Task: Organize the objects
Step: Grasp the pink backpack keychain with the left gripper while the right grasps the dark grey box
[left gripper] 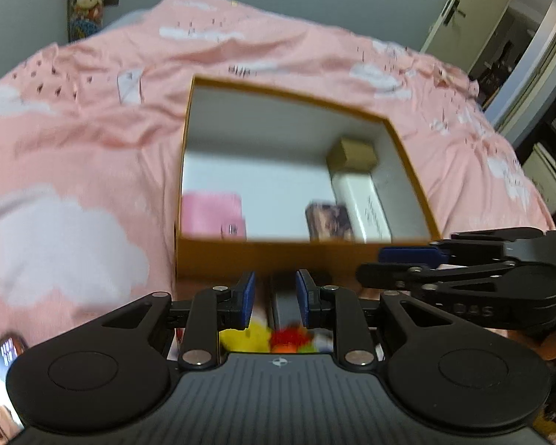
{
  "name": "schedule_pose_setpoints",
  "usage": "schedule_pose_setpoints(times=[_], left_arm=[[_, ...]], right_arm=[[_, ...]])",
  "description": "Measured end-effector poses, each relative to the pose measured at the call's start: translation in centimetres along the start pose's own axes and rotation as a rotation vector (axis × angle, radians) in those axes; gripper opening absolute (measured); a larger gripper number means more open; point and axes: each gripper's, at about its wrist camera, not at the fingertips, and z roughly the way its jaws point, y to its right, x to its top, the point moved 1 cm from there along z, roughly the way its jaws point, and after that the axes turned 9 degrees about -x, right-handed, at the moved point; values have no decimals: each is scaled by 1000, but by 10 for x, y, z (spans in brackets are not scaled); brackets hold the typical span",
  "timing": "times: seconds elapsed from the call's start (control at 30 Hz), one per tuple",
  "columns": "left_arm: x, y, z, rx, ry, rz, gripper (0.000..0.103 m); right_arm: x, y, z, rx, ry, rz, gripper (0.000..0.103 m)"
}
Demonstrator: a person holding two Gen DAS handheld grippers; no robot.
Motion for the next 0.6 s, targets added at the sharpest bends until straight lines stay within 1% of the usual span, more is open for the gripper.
schedule_pose_setpoints(times=[0.1,0.2,0.23,0.3,0.33,0.4,0.47,0.53,0.6], left_arm=[[-17,1,4,-3,-57,11,26],[-35,2,11,8,-135,14,26],[-41,0,13,23,-151,11,26],[-50,-2,14,62,-163,16,30],[-54,-4,14,91,-163,19,35],[-56,-10,12,137,-154,11,38],[-54,-20,11,159,-140,-31,46],[-50,-33,15,189,-172,-91,47],[-49,-43,20,175,-204,-132,49]], right_arm=[[-22,0,-1,26,-58,26,34],[-41,-5,-1,41,-102,31,34],[-47,-7,0,46,-117,35,34],[-54,-10,2,58,-140,42,34],[-58,-12,4,58,-154,44,34],[-62,-14,7,40,-165,46,34],[-64,-13,7,26,-167,54,35],[-65,-9,7,23,-168,68,35],[-64,-7,7,12,-165,72,36]])
